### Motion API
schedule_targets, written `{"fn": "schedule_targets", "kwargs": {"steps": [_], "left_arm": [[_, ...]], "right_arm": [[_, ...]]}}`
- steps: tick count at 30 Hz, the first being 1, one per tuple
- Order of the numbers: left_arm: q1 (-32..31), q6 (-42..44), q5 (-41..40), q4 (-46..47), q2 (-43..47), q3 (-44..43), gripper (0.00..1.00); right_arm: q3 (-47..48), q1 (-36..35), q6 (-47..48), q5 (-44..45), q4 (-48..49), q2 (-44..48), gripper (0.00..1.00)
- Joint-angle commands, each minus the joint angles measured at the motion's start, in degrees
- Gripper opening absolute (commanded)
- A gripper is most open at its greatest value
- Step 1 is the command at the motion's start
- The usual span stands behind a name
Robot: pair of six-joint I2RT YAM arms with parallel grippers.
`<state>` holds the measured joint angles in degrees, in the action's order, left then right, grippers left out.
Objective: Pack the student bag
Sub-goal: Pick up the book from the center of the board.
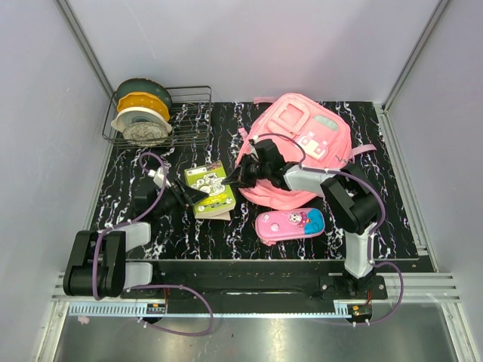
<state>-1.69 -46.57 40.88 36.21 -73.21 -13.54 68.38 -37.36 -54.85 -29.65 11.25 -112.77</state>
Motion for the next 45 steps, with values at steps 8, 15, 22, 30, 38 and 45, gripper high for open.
{"fn": "schedule_targets", "kwargs": {"steps": [8,15,22,30,38,45], "left_arm": [[-0.9,-2.5,0.7,5.6,1.2,-1.3,0.13],[-0.9,4.5,-1.7,-7.8,2.7,-6.7,0.0],[-0.9,13.4,-9.6,-28.0,12.3,-11.2,0.0],[-0.8,17.9,-2.2,-38.3,14.9,-19.1,0.0],[-0.9,17.6,14.1,-42.4,13.0,-26.8,0.0],[-0.9,20.3,14.8,-48.2,12.1,-29.0,0.0]], "right_arm": [[0.0,-0.4,1.0,-2.4,4.8,3.0,0.0],[0.1,-0.4,10.1,1.5,-2.7,8.4,0.46],[2.4,-0.3,20.9,9.7,-15.3,19.0,0.65],[0.4,-0.3,36.6,27.3,-26.3,26.2,0.62],[-2.4,-0.2,46.6,25.3,-30.0,25.6,0.5],[-1.1,-0.3,49.2,21.8,-31.0,22.6,0.49]]}}
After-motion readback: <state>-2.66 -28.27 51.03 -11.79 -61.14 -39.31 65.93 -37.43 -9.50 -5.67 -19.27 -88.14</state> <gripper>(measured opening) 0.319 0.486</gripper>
